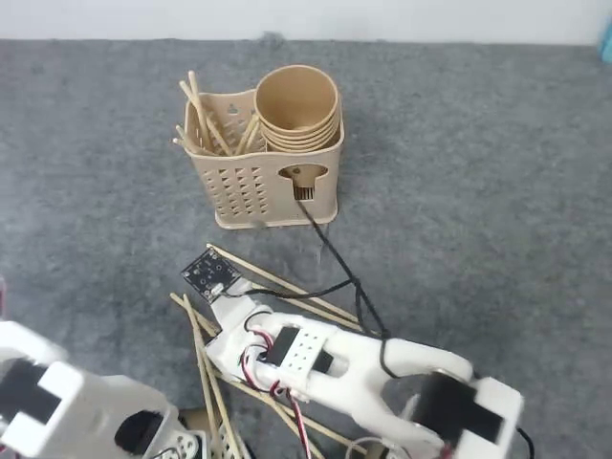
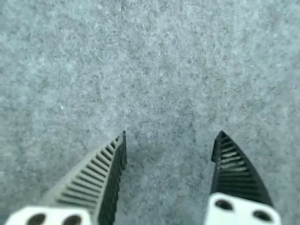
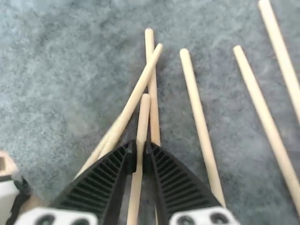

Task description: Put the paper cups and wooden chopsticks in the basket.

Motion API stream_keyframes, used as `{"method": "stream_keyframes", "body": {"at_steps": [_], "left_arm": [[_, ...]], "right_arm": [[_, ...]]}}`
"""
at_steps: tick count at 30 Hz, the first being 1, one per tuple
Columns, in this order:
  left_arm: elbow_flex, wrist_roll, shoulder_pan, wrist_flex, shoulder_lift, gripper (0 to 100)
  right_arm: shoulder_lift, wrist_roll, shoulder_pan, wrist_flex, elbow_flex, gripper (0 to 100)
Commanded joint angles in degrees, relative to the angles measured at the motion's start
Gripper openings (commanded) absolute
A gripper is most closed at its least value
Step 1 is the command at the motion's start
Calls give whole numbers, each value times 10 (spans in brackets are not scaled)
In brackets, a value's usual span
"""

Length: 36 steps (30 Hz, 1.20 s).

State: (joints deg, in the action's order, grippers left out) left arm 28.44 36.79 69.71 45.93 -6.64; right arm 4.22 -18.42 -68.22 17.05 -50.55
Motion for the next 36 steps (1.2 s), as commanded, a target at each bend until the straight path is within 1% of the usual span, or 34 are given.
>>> {"method": "stream_keyframes", "body": {"at_steps": [1, 3, 6, 9, 11, 15, 17, 19, 22, 24, 27, 32, 36], "left_arm": [[-19, 4, -20, 14, 33, 279], [-14, 4, -28, 16, 33, 279], [16, 4, -45, -9, 33, 279], [76, 2, -76, -85, 33, 279], [95, 1, -85, -122, 34, 279], [107, -38, -124, -122, 44, 279], [116, -62, -149, -122, 47, 279], [121, -76, -153, -122, 55, 279], [134, -77, -155, -125, 71, 279], [141, -77, -156, -125, 84, 279], [156, -78, -156, -126, 105, 279], [174, -81, -170, -127, 127, 279], [187, -82, -173, -152, 131, 279]], "right_arm": [[122, 7, 14, 85, 23, 7], [196, 7, 16, 130, 23, 7], [322, 7, 37, 175, 23, 7], [448, 10, 90, 172, 25, 7], [518, 32, 131, 116, 25, 7], [569, 100, 170, -48, 26, 7], [564, 126, 181, -135, 27, 7], [547, 153, 201, -223, 27, 7], [502, 193, 231, -355, 46, 7], [451, 200, 252, -416, 86, 7], [364, 198, 276, -455, 185, 7], [213, 198, 283, -459, 353, 7], [103, 199, 283, -458, 442, 7]]}}
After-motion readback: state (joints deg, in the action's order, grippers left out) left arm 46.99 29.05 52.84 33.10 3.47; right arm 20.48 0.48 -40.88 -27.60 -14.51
